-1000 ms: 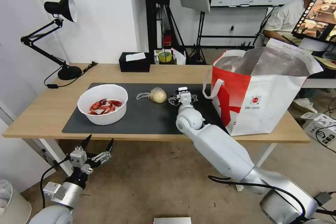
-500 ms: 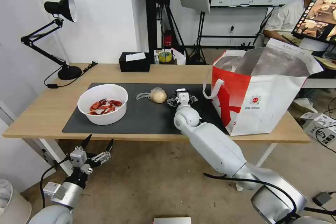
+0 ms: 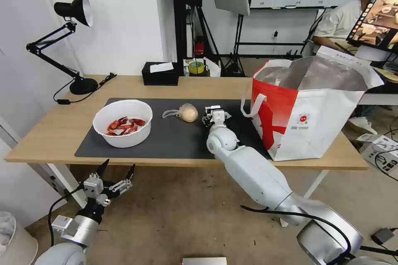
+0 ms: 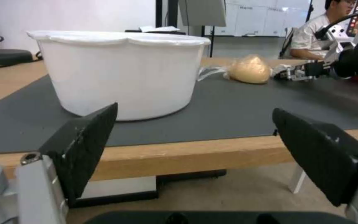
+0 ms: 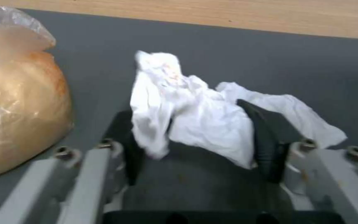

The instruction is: Pick up the trash from the table and place it into the takeout bag.

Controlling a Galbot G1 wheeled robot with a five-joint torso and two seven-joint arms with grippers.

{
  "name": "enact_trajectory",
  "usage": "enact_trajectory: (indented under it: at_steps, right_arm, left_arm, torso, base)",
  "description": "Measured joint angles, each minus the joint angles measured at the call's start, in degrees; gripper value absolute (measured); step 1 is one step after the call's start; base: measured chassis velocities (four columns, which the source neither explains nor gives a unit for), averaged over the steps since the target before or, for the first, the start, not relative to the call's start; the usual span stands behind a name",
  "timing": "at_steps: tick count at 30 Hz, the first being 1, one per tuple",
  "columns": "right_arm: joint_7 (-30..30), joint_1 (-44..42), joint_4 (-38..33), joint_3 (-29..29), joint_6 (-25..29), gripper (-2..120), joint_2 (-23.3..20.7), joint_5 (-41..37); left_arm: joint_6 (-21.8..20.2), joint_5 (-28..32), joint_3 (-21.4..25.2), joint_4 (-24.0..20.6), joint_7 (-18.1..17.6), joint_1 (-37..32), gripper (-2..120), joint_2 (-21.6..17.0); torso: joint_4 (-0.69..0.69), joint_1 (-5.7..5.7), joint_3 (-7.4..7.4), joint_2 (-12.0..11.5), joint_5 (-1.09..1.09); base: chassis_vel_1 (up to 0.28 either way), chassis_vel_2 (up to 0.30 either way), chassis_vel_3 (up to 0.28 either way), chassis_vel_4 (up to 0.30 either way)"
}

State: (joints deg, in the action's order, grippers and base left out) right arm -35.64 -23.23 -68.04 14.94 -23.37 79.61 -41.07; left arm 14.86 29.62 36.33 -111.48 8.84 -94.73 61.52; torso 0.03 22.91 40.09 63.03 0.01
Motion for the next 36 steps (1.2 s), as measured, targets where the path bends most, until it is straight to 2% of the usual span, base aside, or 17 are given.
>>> enact_trajectory:
  at_steps: [1,2,4,6,9,10,14,23,25,27,28,29,31,33,36]
  right_arm:
    - [0.0,-0.1,0.0,0.0,0.0,43,-0.2,0.0]
    - [0.0,-0.1,0.0,0.0,0.0,43,-0.2,0.0]
    - [0.0,-0.1,-0.2,0.0,0.0,32,-0.5,0.1]
    - [0.0,-0.1,-0.2,0.0,0.0,31,-0.5,0.1]
    - [0.1,-0.3,-0.5,0.0,0.0,13,-1.1,0.1]
    - [0.1,-0.3,-0.5,0.0,0.0,13,-1.1,0.1]
    - [0.1,-0.7,-1.0,-0.1,0.0,0,-1.8,0.2]
    - [4.4,-2.5,-5.9,-0.1,3.8,0,-5.1,2.0]
    - [6.5,-3.6,-10.4,0.0,5.5,0,-7.5,2.4]
    - [7.0,-3.9,-11.6,0.0,5.9,0,-8.0,2.4]
    - [8.7,-5.0,-14.9,0.0,6.9,0,-9.8,2.5]
    - [8.7,-5.0,-14.9,0.0,6.9,0,-9.8,2.5]
    - [11.9,-7.2,-19.6,-0.4,8.8,0,-12.2,3.4]
    - [12.9,-7.9,-20.9,-0.7,9.5,0,-12.7,4.0]
    - [17.1,-11.5,-26.3,-2.4,13.0,0,-15.2,7.3]
  left_arm:
    - [0.0,0.0,-0.1,0.0,0.0,0.0,100,0.0]
    - [0.0,0.0,-0.1,0.0,0.0,0.0,100,0.0]
    - [0.2,-0.1,-0.1,-0.1,0.0,-0.1,100,0.0]
    - [0.3,-0.1,-0.2,-0.1,0.0,-0.1,100,0.0]
    - [0.9,-0.1,-0.2,-0.1,0.0,-0.4,100,0.2]
    - [0.9,-0.1,-0.2,-0.1,0.0,-0.4,100,0.2]
    - [1.0,-0.2,-0.2,-0.3,0.0,-0.5,100,0.3]
    - [1.1,-0.3,-0.2,-1.0,0.1,-0.9,100,0.5]
    - [1.1,-0.3,0.0,-1.3,0.0,-1.1,100,0.4]
    - [1.1,-0.3,0.1,-1.4,0.0,-1.1,100,0.4]
    - [1.1,-0.3,0.1,-1.6,0.0,-1.3,100,0.4]
    - [1.1,-0.3,0.1,-1.6,0.0,-1.3,100,0.4]
    - [1.1,-0.2,0.2,-1.7,-0.1,-1.4,100,0.5]
    - [1.1,-0.2,0.2,-1.8,-0.1,-1.5,100,0.6]
    - [1.1,-0.2,0.2,-1.9,-0.1,-1.5,100,0.6]
  torso:
    - [0.0,0.0,0.0,0.0,0.0]
    - [0.0,0.0,0.0,0.0,0.0]
    - [-0.02,0.0,0.0,0.0,0.0]
    - [-0.02,0.0,0.0,0.0,0.0]
    - [-0.03,0.0,0.01,0.0,0.0]
    - [-0.03,0.0,0.01,0.0,0.0]
    - [-0.06,0.01,0.01,0.0,-0.01]
    - [-0.05,0.02,0.03,0.0,0.0]
    - [-0.03,0.02,0.03,0.0,0.0]
    - [-0.04,0.02,0.03,0.0,0.0]
    - [-0.03,0.02,0.01,0.0,-0.01]
    - [-0.03,0.02,0.01,0.0,-0.01]
    - [-0.04,0.01,0.02,0.0,0.0]
    - [-0.04,0.02,0.01,0.0,-0.01]
    - [-0.04,0.02,0.01,0.0,0.0]
  base:
    - [0.0,0.0,0.0,0.0]
    - [0.0,0.0,0.0,0.0]
    - [0.0,0.0,0.0,0.0]
    - [0.0,0.0,0.0,0.0]
    - [0.0,0.0,0.0,0.0]
    - [0.0,0.0,0.0,0.0]
    - [0.0,0.0,0.0,0.0]
    - [0.0,0.0,0.0,0.0]
    - [0.0,0.0,0.0,0.0]
    - [0.0,0.0,0.0,0.0]
    - [0.0,0.0,0.0,0.0]
    - [0.0,0.0,0.0,0.0]
    - [0.0,0.0,0.0,0.0]
    - [0.0,0.0,0.0,0.0]
    - [0.0,0.0,0.0,0.0]
